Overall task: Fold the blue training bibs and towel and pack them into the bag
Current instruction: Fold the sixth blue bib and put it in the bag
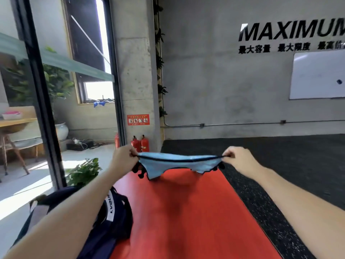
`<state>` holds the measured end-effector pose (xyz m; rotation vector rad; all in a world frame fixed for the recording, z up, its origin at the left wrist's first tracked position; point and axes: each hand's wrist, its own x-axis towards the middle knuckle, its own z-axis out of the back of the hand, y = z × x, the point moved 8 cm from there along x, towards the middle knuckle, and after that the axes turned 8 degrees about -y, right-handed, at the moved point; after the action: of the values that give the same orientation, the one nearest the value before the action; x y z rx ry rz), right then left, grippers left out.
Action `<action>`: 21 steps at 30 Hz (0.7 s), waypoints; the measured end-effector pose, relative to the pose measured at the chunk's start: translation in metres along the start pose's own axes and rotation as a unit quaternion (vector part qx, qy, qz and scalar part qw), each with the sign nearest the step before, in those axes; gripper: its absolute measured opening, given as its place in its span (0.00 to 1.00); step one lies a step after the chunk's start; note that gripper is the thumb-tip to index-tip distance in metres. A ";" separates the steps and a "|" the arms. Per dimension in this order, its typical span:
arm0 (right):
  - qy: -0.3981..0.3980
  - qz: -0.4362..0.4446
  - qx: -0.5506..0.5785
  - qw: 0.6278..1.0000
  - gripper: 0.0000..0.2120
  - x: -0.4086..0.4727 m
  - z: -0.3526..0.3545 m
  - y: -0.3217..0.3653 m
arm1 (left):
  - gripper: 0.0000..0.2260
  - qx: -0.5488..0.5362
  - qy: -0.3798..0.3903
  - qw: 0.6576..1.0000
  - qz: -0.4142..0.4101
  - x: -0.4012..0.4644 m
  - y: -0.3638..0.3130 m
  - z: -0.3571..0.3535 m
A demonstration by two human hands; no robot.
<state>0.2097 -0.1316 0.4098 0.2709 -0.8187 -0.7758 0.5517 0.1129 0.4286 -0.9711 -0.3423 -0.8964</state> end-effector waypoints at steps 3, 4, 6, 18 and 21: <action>0.042 -0.040 -0.005 0.998 0.08 -0.054 -0.019 -0.020 | 0.05 0.021 0.057 0.998 0.028 -0.059 0.030 -0.011; 0.050 -0.052 -0.004 0.997 0.08 -0.069 -0.023 -0.025 | 0.05 0.027 0.068 0.997 0.037 -0.075 0.038 -0.011; 0.059 -0.067 -0.001 0.996 0.07 -0.097 -0.025 -0.030 | 0.06 0.030 0.086 0.995 0.040 -0.102 0.050 -0.010; 0.059 -0.109 0.039 0.991 0.06 -0.149 0.006 -0.039 | 0.03 -0.033 0.087 0.995 0.035 -0.149 0.025 0.011; 0.083 -0.122 0.031 0.989 0.05 -0.150 -0.017 -0.055 | 0.07 -0.032 0.107 0.992 0.056 -0.156 0.042 -0.017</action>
<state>0.1290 -0.0644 0.2875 0.4923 -0.6593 -0.9432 0.4883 0.1876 0.2992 -0.9331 -0.0759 -0.9029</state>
